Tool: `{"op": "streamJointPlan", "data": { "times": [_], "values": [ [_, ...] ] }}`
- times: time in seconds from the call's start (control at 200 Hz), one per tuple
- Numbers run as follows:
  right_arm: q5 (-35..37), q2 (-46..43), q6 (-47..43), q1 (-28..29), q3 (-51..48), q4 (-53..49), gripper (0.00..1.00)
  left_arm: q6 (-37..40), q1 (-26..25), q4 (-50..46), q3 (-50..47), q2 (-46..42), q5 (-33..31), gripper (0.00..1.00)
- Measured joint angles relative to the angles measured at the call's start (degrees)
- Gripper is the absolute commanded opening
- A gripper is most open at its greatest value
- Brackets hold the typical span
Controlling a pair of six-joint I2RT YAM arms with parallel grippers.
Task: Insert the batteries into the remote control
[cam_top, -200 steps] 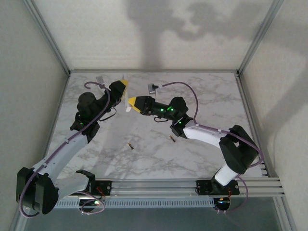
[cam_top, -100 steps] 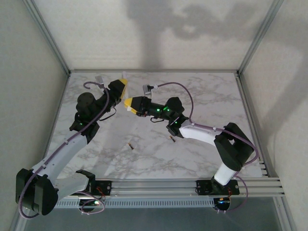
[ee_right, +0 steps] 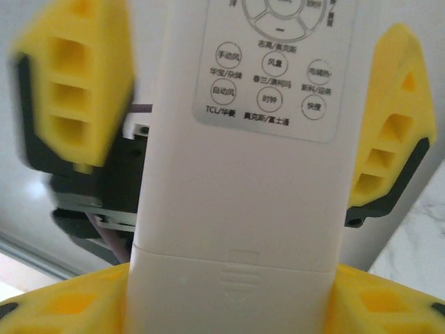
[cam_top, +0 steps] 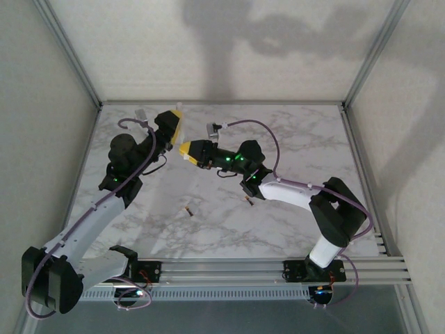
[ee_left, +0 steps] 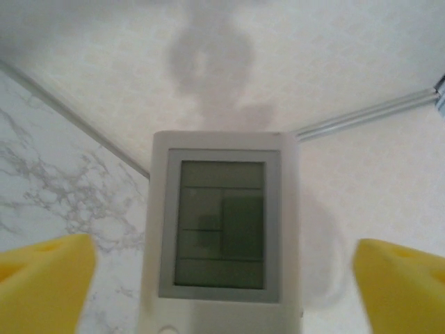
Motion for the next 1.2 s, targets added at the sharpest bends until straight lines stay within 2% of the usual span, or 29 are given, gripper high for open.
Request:
{"op": "streamJointPlan", "data": {
  "times": [0.115,0.335,0.556,0.886,1.202],
  "values": [
    [1.75,-2.78,-4.83,0.00,0.00,-9.77,0.63,2.93,0.00,-5.95,1.75,-0.90,-3.04,1.00],
    [10.12,-10.93,-20.11,0.00,0.35,-36.39,0.61,10.80,0.13,-18.29,5.03,-2.62,-10.45,1.00],
    [18.80,-10.36,-31.17,0.00,0.76,-56.50,0.59,15.08,0.48,-24.39,3.39,-7.15,-15.76,0.99],
    [30.69,-1.11,-39.87,1.20,1.07,-72.13,0.59,17.66,0.79,-26.71,0.90,-9.42,-18.05,0.99],
    [44.63,8.24,-43.17,8.96,7.58,-80.37,0.65,18.75,1.53,-27.41,-1.01,-9.86,-18.99,1.00]
  ]
}}
